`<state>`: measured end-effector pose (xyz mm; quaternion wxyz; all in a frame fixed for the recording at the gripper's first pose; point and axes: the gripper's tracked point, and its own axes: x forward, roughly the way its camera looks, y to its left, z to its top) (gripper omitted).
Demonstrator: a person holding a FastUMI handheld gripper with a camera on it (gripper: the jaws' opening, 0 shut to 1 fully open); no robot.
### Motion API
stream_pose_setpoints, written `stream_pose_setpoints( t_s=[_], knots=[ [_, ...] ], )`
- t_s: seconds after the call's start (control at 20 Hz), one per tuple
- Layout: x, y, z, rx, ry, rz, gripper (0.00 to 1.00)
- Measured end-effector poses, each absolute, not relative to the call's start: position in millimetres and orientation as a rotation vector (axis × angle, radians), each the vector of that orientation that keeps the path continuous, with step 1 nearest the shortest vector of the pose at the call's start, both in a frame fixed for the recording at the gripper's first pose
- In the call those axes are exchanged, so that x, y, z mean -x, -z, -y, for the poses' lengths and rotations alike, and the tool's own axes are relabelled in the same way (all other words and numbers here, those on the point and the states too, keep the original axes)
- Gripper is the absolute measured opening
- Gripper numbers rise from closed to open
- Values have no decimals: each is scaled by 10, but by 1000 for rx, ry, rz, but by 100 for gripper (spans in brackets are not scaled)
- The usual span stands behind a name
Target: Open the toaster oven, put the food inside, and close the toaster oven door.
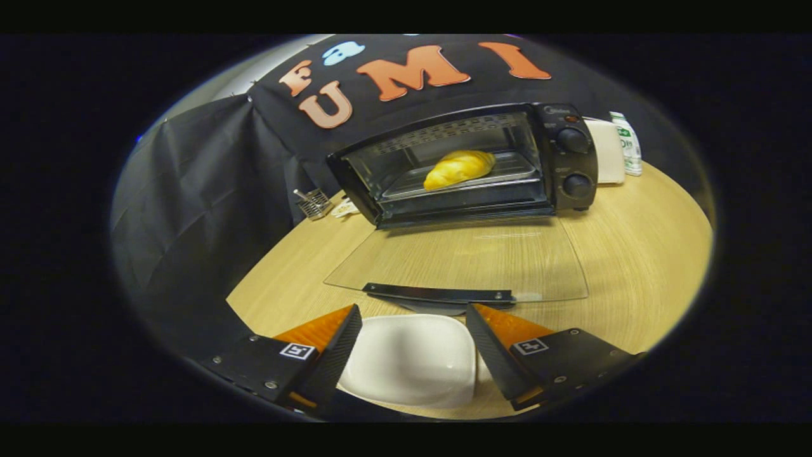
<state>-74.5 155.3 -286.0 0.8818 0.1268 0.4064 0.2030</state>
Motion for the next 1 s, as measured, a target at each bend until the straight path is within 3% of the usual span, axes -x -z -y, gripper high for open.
stream_pose_setpoints(
  t_s=[1.0],
  knots=[
    [19,1906,-1751,-183,-445,-622,92]
  ],
)
